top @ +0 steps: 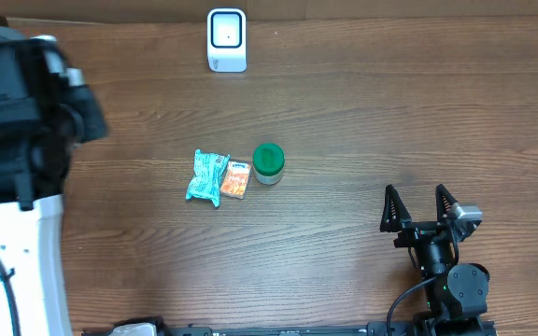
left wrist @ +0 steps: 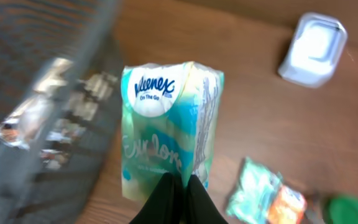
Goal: Scan the item barcode
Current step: 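Carry the Kleenex pack out and place it left of the wipes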
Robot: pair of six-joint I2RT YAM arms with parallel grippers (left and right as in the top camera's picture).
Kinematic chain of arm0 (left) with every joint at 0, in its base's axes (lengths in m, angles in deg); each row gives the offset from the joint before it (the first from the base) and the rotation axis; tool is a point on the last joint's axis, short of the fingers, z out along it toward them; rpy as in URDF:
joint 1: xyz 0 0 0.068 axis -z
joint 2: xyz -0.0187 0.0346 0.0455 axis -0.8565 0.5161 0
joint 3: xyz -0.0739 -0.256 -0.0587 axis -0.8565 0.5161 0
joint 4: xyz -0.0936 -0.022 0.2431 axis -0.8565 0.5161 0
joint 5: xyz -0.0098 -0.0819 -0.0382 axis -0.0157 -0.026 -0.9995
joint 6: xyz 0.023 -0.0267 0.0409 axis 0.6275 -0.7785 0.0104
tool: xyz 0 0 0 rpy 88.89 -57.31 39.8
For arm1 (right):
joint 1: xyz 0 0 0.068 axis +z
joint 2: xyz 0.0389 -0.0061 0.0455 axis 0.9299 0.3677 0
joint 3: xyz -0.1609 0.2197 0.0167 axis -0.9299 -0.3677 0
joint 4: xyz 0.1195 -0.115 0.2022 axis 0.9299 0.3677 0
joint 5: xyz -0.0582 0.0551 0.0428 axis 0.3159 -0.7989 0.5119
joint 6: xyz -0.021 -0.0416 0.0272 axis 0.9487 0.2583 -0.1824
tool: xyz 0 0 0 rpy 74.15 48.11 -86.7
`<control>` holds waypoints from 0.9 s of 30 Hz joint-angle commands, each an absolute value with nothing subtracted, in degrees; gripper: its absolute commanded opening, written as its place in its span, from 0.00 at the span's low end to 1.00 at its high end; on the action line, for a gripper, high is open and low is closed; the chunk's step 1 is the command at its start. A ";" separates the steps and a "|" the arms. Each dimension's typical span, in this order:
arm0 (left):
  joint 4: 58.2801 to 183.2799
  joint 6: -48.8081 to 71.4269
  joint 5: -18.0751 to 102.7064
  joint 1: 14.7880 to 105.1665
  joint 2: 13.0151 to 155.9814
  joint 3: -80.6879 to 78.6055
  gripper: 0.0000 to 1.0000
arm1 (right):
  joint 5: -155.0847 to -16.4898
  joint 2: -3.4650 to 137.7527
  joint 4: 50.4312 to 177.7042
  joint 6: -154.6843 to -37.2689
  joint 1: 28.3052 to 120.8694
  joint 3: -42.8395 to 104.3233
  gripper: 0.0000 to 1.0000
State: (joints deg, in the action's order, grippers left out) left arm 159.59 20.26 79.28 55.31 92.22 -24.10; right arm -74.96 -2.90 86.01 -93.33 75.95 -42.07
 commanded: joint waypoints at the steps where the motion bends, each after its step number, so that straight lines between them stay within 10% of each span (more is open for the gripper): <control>1: 160.29 19.89 78.88 60.25 94.59 -20.10 0.04 | -75.35 -3.46 85.84 -92.50 75.76 -42.69 1.00; 27: 125.75 21.18 77.22 68.18 116.07 16.66 0.04 | -75.35 -3.46 85.84 -92.50 75.76 -42.69 1.00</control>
State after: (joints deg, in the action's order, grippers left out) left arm 125.82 20.57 78.86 67.64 113.91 15.96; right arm -74.96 -2.90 86.04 -93.35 75.95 -42.07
